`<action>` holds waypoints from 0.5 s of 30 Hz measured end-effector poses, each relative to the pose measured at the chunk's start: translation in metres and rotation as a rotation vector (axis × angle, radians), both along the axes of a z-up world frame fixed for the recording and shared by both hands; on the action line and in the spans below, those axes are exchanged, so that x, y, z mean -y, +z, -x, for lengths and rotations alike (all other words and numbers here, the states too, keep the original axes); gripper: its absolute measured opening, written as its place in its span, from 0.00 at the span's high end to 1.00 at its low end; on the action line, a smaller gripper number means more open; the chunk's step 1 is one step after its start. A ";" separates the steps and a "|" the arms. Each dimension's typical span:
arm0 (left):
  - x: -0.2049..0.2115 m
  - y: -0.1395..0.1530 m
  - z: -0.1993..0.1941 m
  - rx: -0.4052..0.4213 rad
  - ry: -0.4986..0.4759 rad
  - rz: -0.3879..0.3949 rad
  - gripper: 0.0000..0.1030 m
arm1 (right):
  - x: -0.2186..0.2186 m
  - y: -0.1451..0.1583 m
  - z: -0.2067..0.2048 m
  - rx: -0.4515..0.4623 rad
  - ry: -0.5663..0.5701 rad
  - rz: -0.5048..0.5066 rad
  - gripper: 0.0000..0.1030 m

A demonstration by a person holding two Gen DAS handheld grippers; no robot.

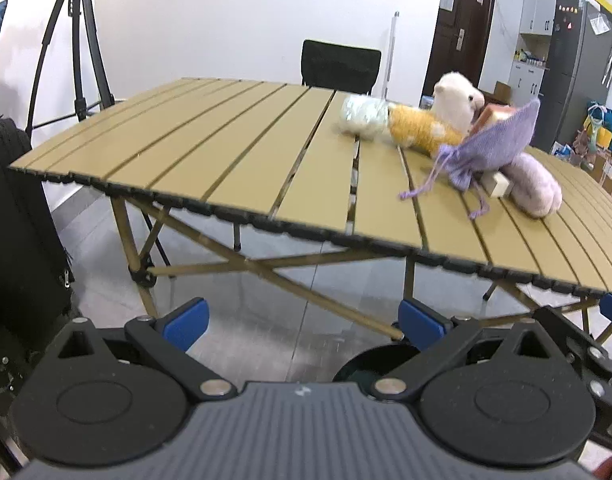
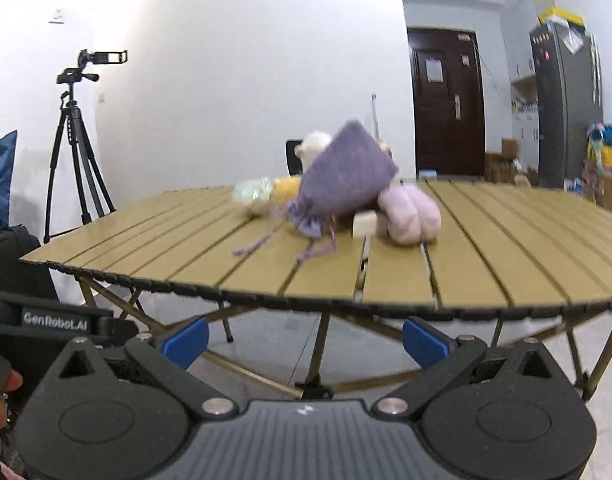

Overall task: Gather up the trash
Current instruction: 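Raise both tools from the bin and turn them toward the wooden table, then move right tool to pink fluffy ring while left tool approaches lavender drawstring pouch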

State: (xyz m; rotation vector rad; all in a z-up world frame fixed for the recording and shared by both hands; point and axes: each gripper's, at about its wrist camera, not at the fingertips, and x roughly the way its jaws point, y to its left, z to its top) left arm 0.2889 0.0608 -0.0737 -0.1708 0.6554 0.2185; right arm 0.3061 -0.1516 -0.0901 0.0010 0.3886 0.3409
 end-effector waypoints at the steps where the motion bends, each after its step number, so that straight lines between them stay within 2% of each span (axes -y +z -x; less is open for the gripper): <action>1: 0.002 0.002 -0.003 0.002 0.000 -0.008 0.00 | 0.001 0.003 0.001 0.015 0.006 -0.003 0.00; 4: 0.006 0.010 -0.011 0.015 0.006 -0.030 0.00 | 0.005 0.008 0.005 0.069 -0.023 0.014 0.00; 8: 0.010 0.020 -0.024 0.044 0.001 -0.044 0.00 | 0.015 0.014 -0.003 0.094 -0.075 0.015 0.00; 15: 0.019 0.030 -0.051 0.068 -0.025 -0.047 0.00 | 0.041 0.024 -0.031 0.134 -0.160 -0.040 0.00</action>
